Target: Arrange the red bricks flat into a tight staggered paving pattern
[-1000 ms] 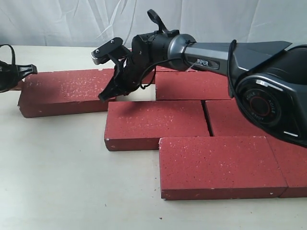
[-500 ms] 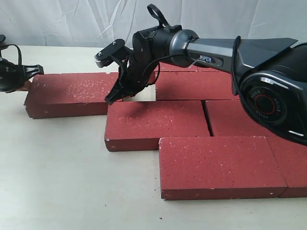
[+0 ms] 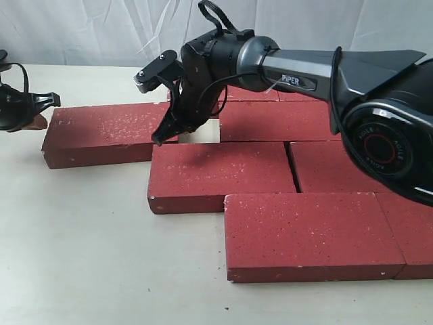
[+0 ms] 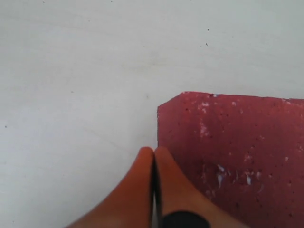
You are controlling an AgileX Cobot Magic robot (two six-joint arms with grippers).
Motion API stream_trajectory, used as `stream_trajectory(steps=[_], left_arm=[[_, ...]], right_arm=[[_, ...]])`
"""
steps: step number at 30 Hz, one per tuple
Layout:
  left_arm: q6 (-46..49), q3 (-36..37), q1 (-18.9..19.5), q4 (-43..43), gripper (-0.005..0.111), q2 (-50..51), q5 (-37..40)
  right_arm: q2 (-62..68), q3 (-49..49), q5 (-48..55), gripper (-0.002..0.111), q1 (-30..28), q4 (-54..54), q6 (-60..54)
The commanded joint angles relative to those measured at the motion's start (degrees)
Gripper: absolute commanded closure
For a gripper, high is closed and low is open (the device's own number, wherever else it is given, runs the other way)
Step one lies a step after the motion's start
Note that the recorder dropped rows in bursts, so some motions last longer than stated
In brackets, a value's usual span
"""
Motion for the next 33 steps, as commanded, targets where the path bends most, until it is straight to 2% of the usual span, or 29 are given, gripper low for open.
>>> stream_trajectory(steps=[1,6,14,22,27,33], left_arm=[[0.20,-0.21,0.15,-0.23,0.107,0.08,0.59],[0.20,-0.21,0.15,-0.23,0.107,0.08,2.21],[0.20,-0.21,0.15,0.30,0.107,0.08,2.57],[0.20,-0.21,0.15,1.92,0.107,0.08,2.76],[0.20,-0.21,0.24,1.07,0.107,0.13,1.83],[0.33,-1.67,0.03,-1.91,0.107,1.71,2.74]], right_arm=[[-0.75,-0.22,4.09,0.109,-0.18,-1.91,0.50],[-3.23,-0.22,6.17,0.109,-2.19,-7.71,9.14],[-7.73,1.35,7.23,0.109,-4.35,-6.19,9.54],[-20.61,20.01,0.79,0.109,-7.00,-6.37,7.61],[-29.04,30.21,0.79,0.109,-7.91,-5.17,7.61],[-34.98,40.79,-8.98,0.109,-7.91,-3.83,7.61]])
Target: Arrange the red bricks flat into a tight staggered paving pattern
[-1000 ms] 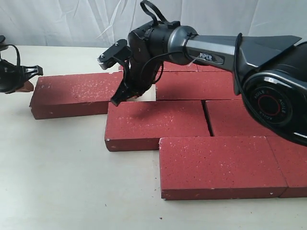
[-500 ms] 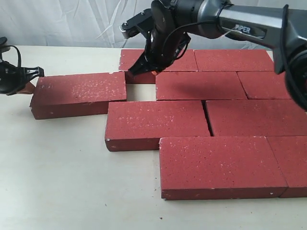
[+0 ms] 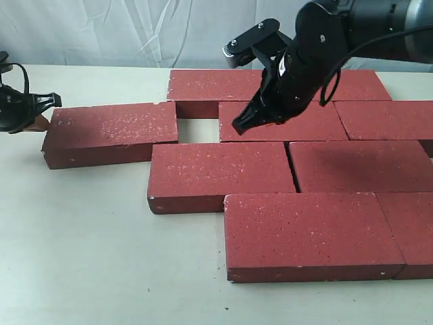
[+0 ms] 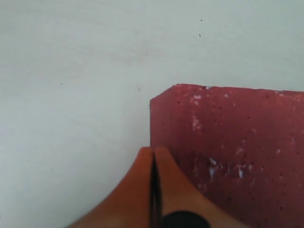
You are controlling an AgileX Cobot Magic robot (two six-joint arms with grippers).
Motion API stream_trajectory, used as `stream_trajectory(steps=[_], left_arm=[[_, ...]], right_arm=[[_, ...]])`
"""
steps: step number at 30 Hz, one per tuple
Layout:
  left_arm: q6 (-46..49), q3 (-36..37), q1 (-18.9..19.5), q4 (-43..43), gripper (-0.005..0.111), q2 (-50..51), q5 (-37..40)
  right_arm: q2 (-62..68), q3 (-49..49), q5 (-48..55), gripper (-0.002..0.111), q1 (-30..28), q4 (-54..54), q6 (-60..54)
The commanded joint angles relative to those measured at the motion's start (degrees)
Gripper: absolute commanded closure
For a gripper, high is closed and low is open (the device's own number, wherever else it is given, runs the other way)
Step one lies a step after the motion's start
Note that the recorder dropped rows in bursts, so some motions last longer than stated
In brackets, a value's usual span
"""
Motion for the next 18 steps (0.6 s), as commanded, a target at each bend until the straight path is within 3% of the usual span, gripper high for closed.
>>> stream_trajectory(steps=[1,11,18], left_arm=[[0.19,-1.80,-0.10,-1.39,0.107,2.04,1.10],[0.32,-5.50,-0.24,-4.13,0.107,4.38,1.80],[2.86,-6.49,-3.40,-5.96,0.107,6.16,-0.16]], right_arm=[[-3.33,6.19,-5.94,0.109,-0.31,1.53,-0.24],[-3.33,10.93,-9.24,0.109,-0.31,3.47,-0.24],[-3.33,11.04,-10.00,0.109,-0.31,4.32,-0.24]])
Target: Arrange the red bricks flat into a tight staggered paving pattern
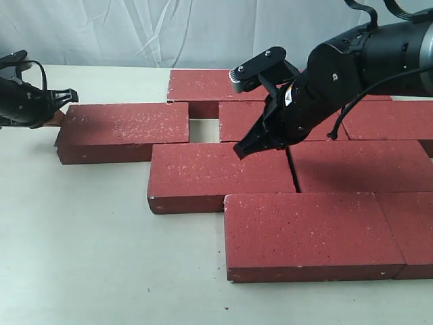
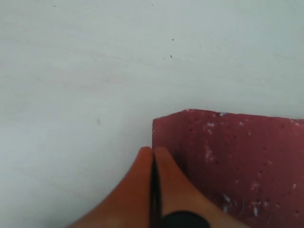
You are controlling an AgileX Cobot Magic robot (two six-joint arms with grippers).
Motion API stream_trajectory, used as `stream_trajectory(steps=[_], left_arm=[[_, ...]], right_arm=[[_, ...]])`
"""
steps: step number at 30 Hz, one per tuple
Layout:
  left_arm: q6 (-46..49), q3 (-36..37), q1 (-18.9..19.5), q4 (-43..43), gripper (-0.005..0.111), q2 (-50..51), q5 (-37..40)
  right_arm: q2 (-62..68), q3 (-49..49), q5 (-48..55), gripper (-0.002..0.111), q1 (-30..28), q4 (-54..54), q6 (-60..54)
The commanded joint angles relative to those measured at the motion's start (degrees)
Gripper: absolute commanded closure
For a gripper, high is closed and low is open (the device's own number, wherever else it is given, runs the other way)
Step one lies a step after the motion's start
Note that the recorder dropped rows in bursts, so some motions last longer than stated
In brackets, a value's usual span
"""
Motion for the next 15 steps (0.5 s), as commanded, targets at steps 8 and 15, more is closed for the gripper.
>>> stream_trajectory(steps=[8,15], left_arm=[[0.35,-0.46,-2.19,-1.46,0.107,0.16,-1.38],[0.35,-0.46,-5.08,-1.46,0.107,0.16,-3.12]], right_arm=[[-0.55,0.22,-0.96,0.109,-0.31,0.26,-0.12],[-0.55,0.22,-0.96,0.109,-0.31,0.26,-0.12]])
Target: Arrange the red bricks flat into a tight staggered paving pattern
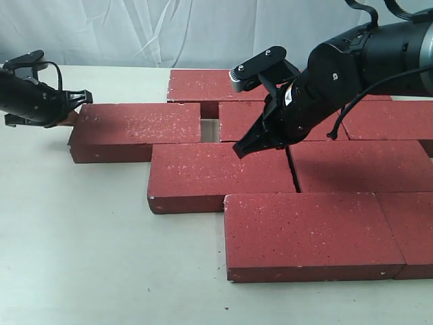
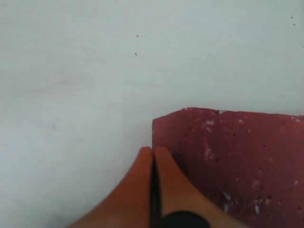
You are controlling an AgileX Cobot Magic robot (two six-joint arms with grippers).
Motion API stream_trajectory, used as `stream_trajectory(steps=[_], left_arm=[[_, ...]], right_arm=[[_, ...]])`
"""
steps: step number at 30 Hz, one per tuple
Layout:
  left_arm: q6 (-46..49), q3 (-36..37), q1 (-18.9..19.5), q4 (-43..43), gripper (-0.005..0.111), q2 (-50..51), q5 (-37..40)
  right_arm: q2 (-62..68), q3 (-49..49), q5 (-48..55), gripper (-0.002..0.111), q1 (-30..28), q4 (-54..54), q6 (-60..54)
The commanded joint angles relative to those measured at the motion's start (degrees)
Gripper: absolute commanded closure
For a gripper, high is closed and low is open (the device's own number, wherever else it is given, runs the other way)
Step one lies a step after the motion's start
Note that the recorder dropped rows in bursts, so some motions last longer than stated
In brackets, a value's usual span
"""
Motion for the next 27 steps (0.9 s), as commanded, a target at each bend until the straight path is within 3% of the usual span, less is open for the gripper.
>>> stream_trajectory(steps=[1,19,27], left_arm=[[0.23,-0.32,-1.88,-1.23,0.107,-0.06,-1.31],[0.23,-0.32,-6.72,-1.34,0.107,-0.06,-3.71],[0.23,-0.32,-6.72,1.64,0.107,-0.06,-4.30]], right_arm=[[-0.55,0.22,-0.72,0.109,-0.31,-0.07,-0.12],[-0.55,0.22,-0.98,0.109,-0.31,-0.07,-0.12],[-0.55,0.22,-0.84,0.109,-0.31,-0.07,-0.12]])
